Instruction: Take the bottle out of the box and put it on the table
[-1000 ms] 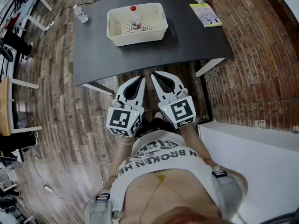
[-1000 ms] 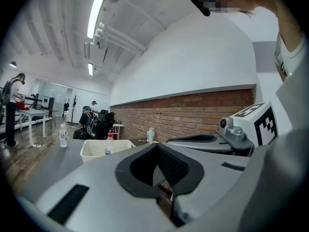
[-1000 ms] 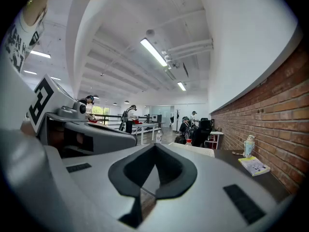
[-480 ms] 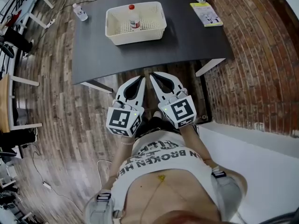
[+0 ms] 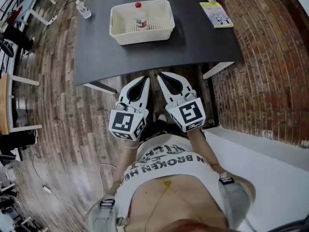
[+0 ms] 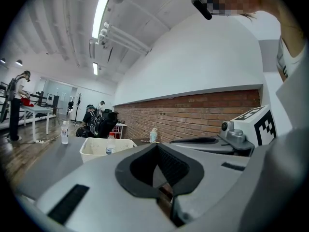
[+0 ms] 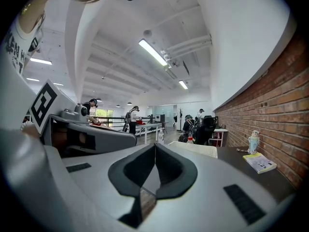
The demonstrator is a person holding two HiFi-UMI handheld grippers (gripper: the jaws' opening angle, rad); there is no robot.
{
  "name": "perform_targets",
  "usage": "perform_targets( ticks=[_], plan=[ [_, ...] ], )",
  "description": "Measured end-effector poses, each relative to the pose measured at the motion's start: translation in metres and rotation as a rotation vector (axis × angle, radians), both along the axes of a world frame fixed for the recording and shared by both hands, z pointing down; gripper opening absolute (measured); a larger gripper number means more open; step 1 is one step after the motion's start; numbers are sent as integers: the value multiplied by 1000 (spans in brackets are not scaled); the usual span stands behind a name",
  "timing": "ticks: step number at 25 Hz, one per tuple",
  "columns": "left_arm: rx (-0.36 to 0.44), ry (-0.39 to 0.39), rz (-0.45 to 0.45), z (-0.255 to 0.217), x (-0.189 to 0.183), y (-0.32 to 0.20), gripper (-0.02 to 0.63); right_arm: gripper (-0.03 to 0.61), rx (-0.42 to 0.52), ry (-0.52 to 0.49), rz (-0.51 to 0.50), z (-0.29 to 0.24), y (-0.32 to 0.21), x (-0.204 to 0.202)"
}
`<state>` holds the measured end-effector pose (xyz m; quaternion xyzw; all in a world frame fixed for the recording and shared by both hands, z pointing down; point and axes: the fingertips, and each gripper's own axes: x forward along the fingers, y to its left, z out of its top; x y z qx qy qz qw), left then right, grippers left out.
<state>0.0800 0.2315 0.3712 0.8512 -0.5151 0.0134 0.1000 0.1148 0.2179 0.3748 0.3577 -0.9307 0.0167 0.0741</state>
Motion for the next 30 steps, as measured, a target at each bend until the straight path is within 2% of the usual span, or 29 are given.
perform_targets(
  ticks=[18, 30],
  plan=[
    [0, -11, 120, 2, -41, -105, 8, 9, -2, 8, 72, 0, -100, -52],
    [-16, 1, 156, 8, -72, -146, 8, 8, -1, 20, 104, 3, -143, -83]
  ],
)
